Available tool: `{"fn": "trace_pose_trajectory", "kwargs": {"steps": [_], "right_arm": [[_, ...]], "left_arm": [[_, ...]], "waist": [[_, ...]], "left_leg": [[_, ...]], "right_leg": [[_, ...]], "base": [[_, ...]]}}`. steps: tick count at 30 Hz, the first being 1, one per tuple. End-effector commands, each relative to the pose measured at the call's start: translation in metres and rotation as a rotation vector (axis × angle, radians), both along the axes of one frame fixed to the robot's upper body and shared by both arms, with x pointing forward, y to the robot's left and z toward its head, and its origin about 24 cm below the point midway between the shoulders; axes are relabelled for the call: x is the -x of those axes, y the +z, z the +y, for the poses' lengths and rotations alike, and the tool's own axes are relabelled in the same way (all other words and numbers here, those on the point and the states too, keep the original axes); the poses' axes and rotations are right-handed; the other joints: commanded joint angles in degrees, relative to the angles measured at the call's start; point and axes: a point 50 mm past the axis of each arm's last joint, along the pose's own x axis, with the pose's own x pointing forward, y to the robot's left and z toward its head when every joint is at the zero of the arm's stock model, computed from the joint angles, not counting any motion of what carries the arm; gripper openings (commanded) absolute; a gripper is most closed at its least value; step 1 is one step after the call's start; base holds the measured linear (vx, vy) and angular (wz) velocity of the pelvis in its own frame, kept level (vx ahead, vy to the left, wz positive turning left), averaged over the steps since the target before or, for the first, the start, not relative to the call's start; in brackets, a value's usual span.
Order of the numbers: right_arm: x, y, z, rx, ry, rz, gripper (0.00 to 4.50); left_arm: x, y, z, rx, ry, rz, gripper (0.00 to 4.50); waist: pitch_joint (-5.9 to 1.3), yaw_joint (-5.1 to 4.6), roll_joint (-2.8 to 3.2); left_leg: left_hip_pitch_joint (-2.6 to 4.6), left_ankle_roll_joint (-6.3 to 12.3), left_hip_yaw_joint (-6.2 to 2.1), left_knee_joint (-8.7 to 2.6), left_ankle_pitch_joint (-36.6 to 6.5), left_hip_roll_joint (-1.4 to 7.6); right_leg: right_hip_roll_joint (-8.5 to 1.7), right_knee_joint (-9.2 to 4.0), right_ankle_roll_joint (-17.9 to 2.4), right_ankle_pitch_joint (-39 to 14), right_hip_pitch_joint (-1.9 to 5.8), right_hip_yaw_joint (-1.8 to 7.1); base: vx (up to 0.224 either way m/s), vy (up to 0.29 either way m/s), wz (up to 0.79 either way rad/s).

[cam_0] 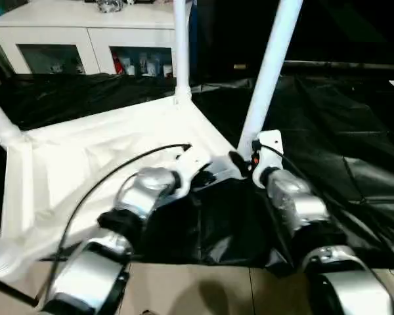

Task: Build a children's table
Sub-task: Rotate leg to tighten

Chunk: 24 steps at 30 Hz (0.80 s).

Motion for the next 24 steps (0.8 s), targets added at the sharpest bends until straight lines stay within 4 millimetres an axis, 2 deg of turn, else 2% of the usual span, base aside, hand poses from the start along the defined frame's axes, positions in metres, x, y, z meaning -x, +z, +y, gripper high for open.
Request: {"fn": "trace_pose_trajectory", "kwargs": {"steps": [1,3,5,10,13,15,16,18,19,20,24], "right_arm": [[0.012,-0.026,0.008,-0.028,-0.030,0.120,2.70],[0.011,-0.022,0.015,-0.029,-0.001,0.083,2.70],[0.009,-0.016,0.019,-0.057,0.040,0.038,3.25],[0.006,-0.001,0.017,-0.079,0.160,-0.042,3.72],[0.006,0.004,0.010,-0.063,0.250,-0.053,3.86],[0.007,0.006,0.002,-0.036,0.333,-0.048,3.92],[0.009,0.008,-0.003,-0.018,0.392,-0.044,3.92],[0.013,0.014,-0.020,0.030,0.538,-0.040,3.92],[0.013,0.014,-0.021,0.035,0.549,-0.041,3.92],[0.015,0.018,-0.029,0.072,0.608,-0.048,3.92],[0.021,0.023,-0.043,0.127,0.749,-0.022,3.92]], "left_arm": [[-0.007,0.005,0.005,-0.009,0.085,-0.034,0.00],[-0.006,0.004,0.002,-0.007,0.054,-0.033,0.00],[-0.005,0.003,0.004,-0.007,0.039,-0.027,0.00],[0.000,0.000,0.010,-0.005,-0.035,-0.010,0.00],[0.003,0.000,0.015,-0.002,-0.082,-0.005,0.00],[0.006,-0.002,0.020,0.002,-0.116,0.007,0.00],[0.008,-0.002,0.023,0.004,-0.136,0.005,0.00],[0.012,-0.002,0.031,0.010,-0.183,0.013,0.00],[0.012,-0.002,0.032,0.010,-0.188,0.013,0.00],[0.015,-0.001,0.035,0.017,-0.219,0.012,0.00],[0.021,0.001,0.043,0.027,-0.289,0.031,0.00]], "waist": [[-3.50,-0.54,0.04],[-3.55,-0.55,0.00],[-3.64,-0.49,0.04],[-3.77,-0.51,-0.17],[-3.84,-0.65,-0.23],[-3.83,-0.78,-0.31],[-4.02,-0.82,-0.27],[-4.03,-0.75,-0.40],[-4.03,-0.61,-0.38],[-4.01,-0.51,-0.39],[-3.91,-0.25,-0.35]], "left_leg": [[1.68,-1.87,-1.09,-4.53,-23.6,0.67],[1.55,-1.53,-1.07,-4.55,-23.2,0.69],[1.47,-1.09,-0.96,-4.53,-22.4,0.74],[1.10,0.03,-0.81,-4.43,-19.9,0.76],[0.88,0.98,-0.71,-4.24,-17.9,0.79],[0.86,1.36,-0.66,-4.17,-17.3,0.81],[0.66,1.94,-0.70,-3.98,-15.3,0.84],[0.67,2.77,-0.46,-3.72,-14.2,0.93],[0.65,3.02,-0.47,-3.69,-13.9,0.99],[0.67,3.50,-0.39,-3.62,-13.7,1.11],[0.83,3.58,-0.28,-3.57,-14.2,1.26]], "right_leg": [[-2.25,-5.27,-7.9,-25.0,1.48,1.06],[-2.22,-5.12,-8.2,-23.3,1.62,1.09],[-2.18,-4.87,-8.9,-20.6,1.78,1.15],[-2.25,-4.43,-10.3,-16.9,2.32,1.19],[-2.31,-4.11,-11.4,-14.6,2.70,1.15],[-2.29,-4.04,-11.8,-14.0,2.69,1.14],[-2.28,-3.72,-12.5,-11.6,3.05,1.06],[-2.01,-3.41,-13.5,-8.7,3.08,1.02],[-2.03,-3.30,-13.8,-8.2,3.18,0.96],[-2.04,-3.15,-14.6,-7.8,3.13,0.91],[-2.18,-3.22,-15.1,-9.4,2.94,1.02]], "base": [[0.000,0.000,0.00],[0.000,0.000,0.00],[0.000,0.000,0.00],[0.000,0.000,0.00],[0.000,0.000,0.00],[0.000,0.000,0.00],[0.000,0.000,0.00],[0.000,0.000,0.00],[0.000,0.000,0.00],[0.000,0.000,0.00],[0.000,0.000,0.00]]}}
